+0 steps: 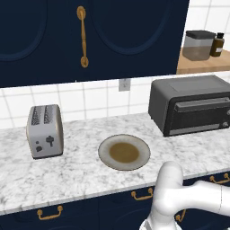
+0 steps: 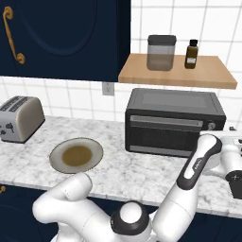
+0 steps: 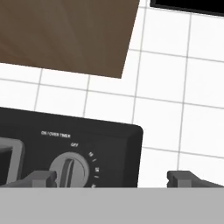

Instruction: Pick up the kebab skewer and baguette bread, and place them inside the toaster oven. Close the toaster oven door and start by setting the timer.

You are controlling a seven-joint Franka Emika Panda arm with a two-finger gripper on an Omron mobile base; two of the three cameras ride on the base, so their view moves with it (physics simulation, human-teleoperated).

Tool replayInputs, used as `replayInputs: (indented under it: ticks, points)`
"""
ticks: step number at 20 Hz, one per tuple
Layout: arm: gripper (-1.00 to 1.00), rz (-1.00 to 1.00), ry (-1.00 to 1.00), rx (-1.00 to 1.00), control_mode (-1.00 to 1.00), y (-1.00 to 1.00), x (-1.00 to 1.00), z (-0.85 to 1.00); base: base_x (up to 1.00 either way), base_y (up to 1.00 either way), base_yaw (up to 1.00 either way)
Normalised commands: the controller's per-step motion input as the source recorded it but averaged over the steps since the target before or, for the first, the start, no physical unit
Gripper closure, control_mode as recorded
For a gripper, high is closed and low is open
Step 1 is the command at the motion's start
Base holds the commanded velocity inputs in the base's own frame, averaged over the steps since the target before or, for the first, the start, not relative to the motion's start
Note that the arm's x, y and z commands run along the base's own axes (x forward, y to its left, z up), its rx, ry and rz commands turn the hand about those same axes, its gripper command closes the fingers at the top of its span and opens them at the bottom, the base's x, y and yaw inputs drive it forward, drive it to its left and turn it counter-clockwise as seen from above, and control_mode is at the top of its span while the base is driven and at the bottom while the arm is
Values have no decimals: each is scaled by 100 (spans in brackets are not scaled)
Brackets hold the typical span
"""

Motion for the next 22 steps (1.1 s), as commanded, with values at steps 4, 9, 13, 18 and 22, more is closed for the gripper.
replayInputs:
  ticks: [4, 9, 13, 18, 22]
  points:
    - [-100, -4, 0, 0, -100, 0, -15, 22, 0, 0, 0]
    - [-100, -6, 0, 0, -100, 0, -11, 13, 0, 0, 0]
    - [-100, -9, 0, 0, -100, 2, -22, 0, 0, 0, 0]
    - [-100, -7, 0, 0, -100, 16, -19, 0, 0, 0, 0]
    - [-100, -3, 0, 0, -100, 17, 0, 0, 0, 0, 0]
